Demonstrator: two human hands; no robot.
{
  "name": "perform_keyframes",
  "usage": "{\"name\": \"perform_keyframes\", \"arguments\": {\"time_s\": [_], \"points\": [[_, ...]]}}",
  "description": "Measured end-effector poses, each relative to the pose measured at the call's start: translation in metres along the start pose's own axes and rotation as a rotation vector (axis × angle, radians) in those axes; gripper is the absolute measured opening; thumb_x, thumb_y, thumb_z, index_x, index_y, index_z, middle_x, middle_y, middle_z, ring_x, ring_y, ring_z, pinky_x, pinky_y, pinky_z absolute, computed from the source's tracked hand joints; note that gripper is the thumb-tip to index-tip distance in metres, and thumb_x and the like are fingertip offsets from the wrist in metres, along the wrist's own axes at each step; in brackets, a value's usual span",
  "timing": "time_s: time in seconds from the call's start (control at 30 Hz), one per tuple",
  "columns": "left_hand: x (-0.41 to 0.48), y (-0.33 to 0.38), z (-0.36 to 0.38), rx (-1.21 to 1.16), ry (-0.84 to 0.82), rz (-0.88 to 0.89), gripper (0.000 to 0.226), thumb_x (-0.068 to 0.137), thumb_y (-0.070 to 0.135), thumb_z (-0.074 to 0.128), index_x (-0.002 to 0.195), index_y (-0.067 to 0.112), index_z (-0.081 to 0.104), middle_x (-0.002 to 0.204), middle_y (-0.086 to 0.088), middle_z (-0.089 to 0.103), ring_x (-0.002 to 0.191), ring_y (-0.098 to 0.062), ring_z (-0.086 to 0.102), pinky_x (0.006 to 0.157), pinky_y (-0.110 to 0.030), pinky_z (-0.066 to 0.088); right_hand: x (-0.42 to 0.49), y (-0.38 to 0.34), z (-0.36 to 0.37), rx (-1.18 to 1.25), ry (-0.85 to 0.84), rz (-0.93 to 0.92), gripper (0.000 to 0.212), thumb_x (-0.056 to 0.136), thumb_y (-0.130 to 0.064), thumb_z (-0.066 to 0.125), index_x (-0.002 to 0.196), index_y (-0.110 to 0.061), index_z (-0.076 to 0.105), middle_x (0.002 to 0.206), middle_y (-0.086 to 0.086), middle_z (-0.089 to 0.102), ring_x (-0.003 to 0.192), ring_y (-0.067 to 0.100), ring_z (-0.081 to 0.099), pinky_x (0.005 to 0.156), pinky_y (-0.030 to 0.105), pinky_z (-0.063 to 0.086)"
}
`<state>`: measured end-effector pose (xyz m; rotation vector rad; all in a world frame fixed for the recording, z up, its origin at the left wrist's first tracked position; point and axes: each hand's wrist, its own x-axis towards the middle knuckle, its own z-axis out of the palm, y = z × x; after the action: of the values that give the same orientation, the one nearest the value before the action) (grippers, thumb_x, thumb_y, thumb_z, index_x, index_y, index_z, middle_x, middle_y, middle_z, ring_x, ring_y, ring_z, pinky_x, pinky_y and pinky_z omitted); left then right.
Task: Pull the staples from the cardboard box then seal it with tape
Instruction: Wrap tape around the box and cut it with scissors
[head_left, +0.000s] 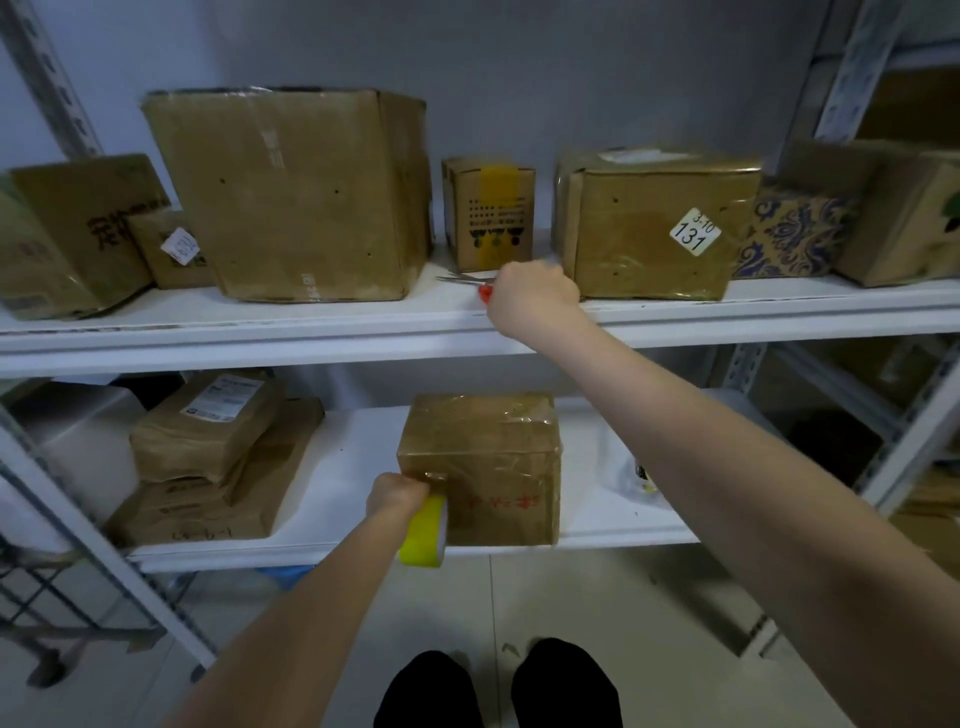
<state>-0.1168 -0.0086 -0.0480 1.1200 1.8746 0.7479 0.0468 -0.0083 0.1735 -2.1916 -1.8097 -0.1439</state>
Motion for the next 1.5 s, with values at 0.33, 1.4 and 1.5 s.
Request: {"name": "perform_keyframes", "arguments": {"time_s": [0.33, 1.4, 1.5], "points": [[-0.001, 0.008, -0.010, 0.047, -0.023, 0.006, 0.024, 0.085, 0.020, 0.064, 0.102, 0.003, 0.061, 0.110, -0.020, 0.063, 0.105, -0.035, 0.060, 0.090, -0.037, 0.048, 0.014, -0.007, -0.022, 0.014, -0.199, -0.044, 0.034, 0.089, -0.045, 0.058, 0.097, -0.013, 0.061, 0.087, 0.004, 0.061, 0.083, 0.022, 0.058, 0.064, 0.030, 0.042], [0.008, -0.006, -0.010, -0.050, -0.122, -0.039, 0.031, 0.080, 0.015, 0.071, 0.108, 0.002, 0.066, 0.114, -0.020, 0.064, 0.108, -0.033, 0.060, 0.098, -0.041, 0.048, -0.054, 0.059, 0.139, 0.376, -1.235, -0.067, 0.049, 0.086, -0.067, 0.047, 0.074, -0.019, 0.047, 0.072, 0.001, 0.044, 0.063, 0.012, 0.045, 0.058, 0.020, 0.039], [0.011, -0.007, -0.012, -0.074, -0.133, -0.033, 0.026, 0.083, 0.016, 0.069, 0.105, 0.004, 0.066, 0.112, -0.018, 0.064, 0.107, -0.032, 0.060, 0.096, -0.038, 0.049, -0.052, 0.052, 0.144, 0.418, -1.211, -0.093, 0.047, 0.086, -0.064, 0.051, 0.073, -0.019, 0.048, 0.068, 0.000, 0.046, 0.059, 0.010, 0.045, 0.057, 0.019, 0.039]]}}
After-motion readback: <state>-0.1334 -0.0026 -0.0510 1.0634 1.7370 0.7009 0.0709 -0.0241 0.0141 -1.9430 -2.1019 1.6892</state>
